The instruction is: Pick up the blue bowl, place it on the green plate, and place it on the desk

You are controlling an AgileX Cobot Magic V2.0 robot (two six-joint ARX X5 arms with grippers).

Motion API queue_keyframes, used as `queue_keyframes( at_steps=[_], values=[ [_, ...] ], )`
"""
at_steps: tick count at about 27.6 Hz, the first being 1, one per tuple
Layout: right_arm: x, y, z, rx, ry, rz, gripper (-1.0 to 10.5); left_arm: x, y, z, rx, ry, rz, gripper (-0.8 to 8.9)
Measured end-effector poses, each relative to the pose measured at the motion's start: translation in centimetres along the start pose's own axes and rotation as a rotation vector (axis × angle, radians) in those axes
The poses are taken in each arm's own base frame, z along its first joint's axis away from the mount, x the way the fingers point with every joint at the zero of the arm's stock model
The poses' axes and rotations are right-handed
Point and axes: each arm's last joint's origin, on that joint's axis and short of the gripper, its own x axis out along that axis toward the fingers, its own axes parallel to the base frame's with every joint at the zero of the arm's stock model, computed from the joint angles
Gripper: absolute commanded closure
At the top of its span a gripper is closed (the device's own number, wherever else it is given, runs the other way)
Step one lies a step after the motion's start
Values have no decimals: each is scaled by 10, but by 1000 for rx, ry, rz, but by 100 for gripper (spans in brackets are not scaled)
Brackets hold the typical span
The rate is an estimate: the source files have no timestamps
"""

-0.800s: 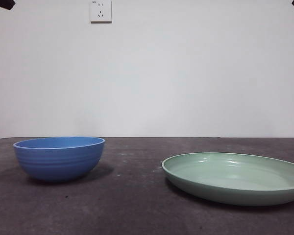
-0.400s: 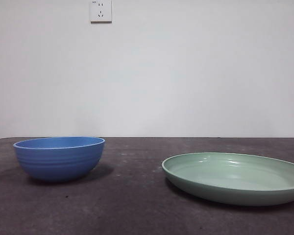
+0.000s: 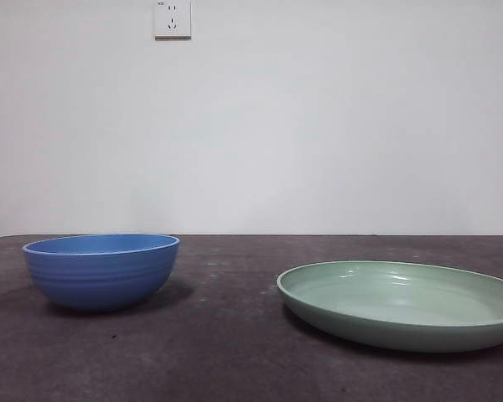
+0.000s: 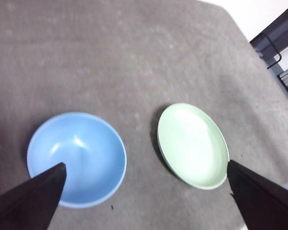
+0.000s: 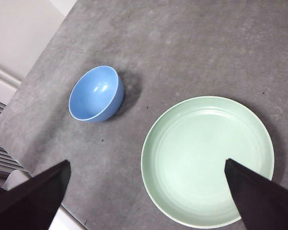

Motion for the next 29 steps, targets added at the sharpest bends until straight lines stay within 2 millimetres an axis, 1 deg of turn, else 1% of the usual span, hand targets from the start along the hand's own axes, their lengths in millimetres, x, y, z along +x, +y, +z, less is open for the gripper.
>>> queue_keyframes(
  at_steps=[3, 6, 9, 13, 18, 23, 24, 27, 29],
  values=[
    [0, 0, 0, 0, 0, 0, 432, 9, 8, -2, -60, 63, 40, 190],
    [0, 0, 0, 0, 0, 0, 432, 24, 23, -2, -123, 141, 94, 190],
    [0, 0, 0, 0, 0, 0, 432, 43, 38, -1, -182, 212, 106, 190],
    [0, 0, 0, 1, 0, 0, 432, 71, 61, -3, -228, 295, 153, 192],
    [0, 0, 0, 1, 0, 0, 432, 108, 86, -9, -218, 398, 247, 192],
    [0, 0, 0, 1, 0, 0, 432, 149, 110, -18, -206, 449, 240, 195],
    [0, 0, 0, 1, 0, 0, 432, 155, 112, -20, -207, 459, 238, 216],
    [0, 0, 0, 1, 0, 0, 432, 166, 115, -23, -183, 463, 250, 361],
    [0, 0, 0, 1, 0, -1, 432, 169, 113, -24, -168, 471, 271, 488]
  ],
)
